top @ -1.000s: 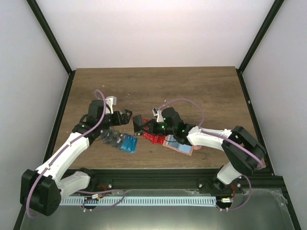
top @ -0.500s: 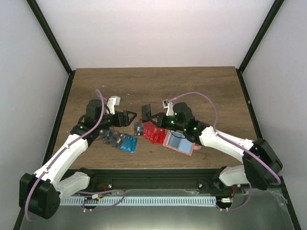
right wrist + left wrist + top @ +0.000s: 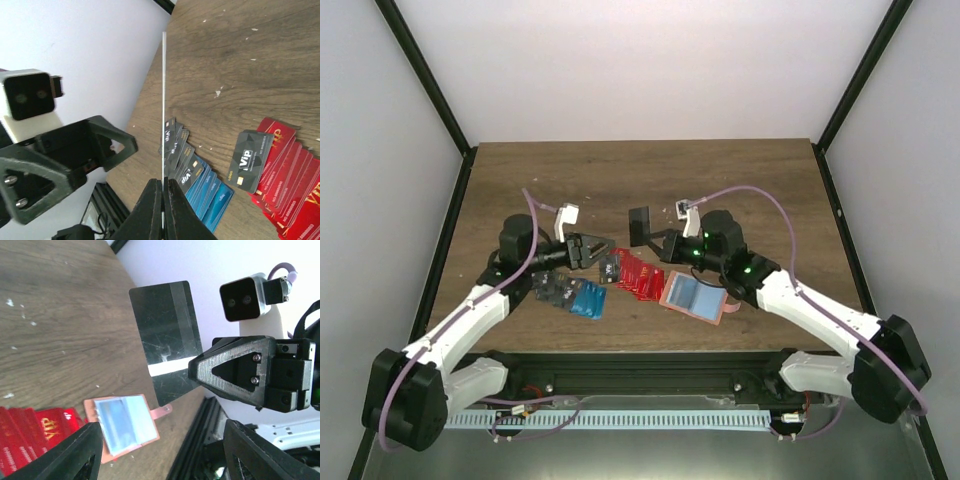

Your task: Put the credit cards into the card holder

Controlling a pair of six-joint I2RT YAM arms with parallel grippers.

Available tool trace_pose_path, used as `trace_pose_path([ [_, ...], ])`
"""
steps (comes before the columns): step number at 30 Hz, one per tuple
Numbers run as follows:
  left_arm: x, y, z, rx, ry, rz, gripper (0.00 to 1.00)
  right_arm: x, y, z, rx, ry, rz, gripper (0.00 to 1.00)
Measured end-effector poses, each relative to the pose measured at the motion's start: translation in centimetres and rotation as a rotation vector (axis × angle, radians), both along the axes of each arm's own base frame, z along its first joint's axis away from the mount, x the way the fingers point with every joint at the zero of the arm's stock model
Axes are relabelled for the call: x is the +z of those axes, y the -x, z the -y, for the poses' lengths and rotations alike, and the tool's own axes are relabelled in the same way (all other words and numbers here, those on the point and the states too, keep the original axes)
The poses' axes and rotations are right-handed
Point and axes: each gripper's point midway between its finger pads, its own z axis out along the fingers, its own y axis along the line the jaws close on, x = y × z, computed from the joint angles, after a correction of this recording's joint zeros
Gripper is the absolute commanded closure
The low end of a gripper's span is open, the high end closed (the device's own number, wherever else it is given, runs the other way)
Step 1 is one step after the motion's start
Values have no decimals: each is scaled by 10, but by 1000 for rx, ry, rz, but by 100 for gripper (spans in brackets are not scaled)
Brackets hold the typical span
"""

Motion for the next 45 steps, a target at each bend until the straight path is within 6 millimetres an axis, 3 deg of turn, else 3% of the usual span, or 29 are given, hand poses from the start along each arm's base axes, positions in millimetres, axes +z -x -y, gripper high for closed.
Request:
trace_pose_path([
  [4,1,7,4,-41,65,-13,38,9,15,3,41,-58,22,99],
  [11,14,17,6,-76,168,7,48,0,41,10,95,-150,31,99],
  [17,31,23,9,-104,241,27,51,23,53,5,171,-213,91,99],
  [23,42,36,23,-188,283,55,59,36,62,2,236,-251,139,99],
  [30,48,46,36,-254,325,64,74,46,72,-1,299,-276,182,99],
  [35,55,51,39,-271,345,81,93,46,75,-3,324,-277,189,99],
  [38,54,51,41,-274,347,78,96,46,76,-4,334,-278,194,99],
  [39,53,51,41,-274,346,76,96,47,76,-4,335,-279,196,97],
  [40,53,50,42,-273,347,76,96,46,76,-4,334,-279,196,88],
  [41,53,50,42,-271,346,75,96,46,75,-4,333,-276,195,71],
  [43,50,48,42,-262,336,70,96,43,72,-4,317,-257,183,49],
  [45,44,45,44,-249,311,58,96,39,63,-3,272,-212,164,39],
])
